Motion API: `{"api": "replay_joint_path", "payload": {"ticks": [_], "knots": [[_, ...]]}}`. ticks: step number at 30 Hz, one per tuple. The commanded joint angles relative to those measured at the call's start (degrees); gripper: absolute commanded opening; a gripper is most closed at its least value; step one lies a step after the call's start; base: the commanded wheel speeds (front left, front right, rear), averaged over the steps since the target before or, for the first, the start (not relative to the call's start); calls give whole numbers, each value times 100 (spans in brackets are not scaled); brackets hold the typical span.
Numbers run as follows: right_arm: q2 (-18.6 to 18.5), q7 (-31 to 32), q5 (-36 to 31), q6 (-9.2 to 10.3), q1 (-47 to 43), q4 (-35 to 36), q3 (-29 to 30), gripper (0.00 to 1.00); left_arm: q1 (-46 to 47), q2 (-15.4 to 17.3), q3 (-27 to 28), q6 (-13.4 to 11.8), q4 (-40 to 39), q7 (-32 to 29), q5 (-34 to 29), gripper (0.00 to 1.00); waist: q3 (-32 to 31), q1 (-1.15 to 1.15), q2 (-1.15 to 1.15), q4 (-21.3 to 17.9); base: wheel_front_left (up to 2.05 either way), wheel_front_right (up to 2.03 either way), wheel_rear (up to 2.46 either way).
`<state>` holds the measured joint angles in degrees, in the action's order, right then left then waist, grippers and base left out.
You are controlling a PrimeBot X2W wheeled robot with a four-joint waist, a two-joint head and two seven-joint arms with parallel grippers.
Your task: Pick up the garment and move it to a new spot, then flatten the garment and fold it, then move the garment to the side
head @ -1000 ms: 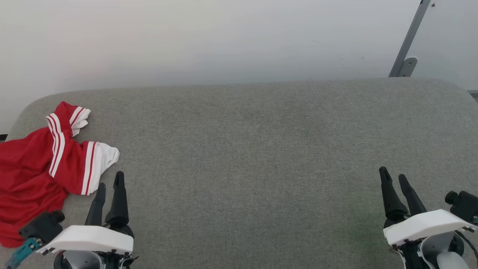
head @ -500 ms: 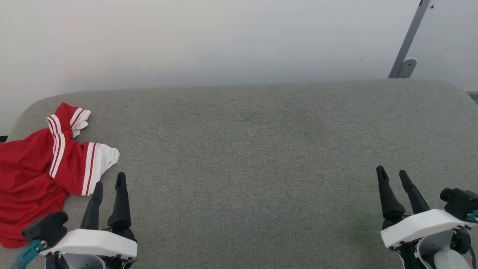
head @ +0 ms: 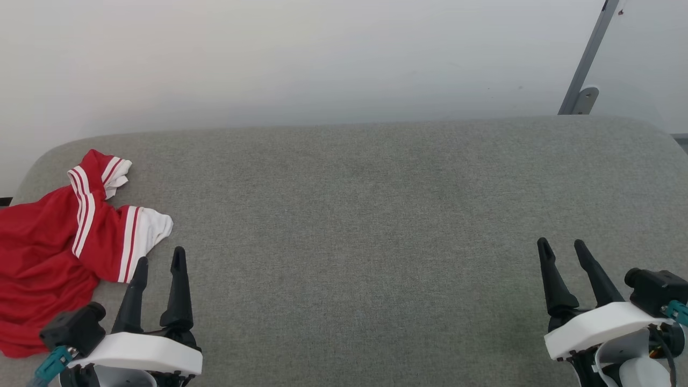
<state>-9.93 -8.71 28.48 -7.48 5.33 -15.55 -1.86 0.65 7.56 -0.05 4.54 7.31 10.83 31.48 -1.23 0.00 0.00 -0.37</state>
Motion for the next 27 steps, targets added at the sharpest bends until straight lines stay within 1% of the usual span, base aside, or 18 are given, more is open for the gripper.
{"api": "replay_joint_path", "payload": {"ticks": [1, 27], "knots": [[-42, -74, -145, -2, 96, 43, -20, 100, -28, 42, -14, 22, -29, 56, -125, 100, -4, 0, 0, 0, 0, 0, 0], [-148, -388, -1315, -1, 77, 92, -73, 100, -49, 119, -110, 61, -22, 342, -1110, 100, -49, 0, 0, -34, 0, 0, 0]]}}
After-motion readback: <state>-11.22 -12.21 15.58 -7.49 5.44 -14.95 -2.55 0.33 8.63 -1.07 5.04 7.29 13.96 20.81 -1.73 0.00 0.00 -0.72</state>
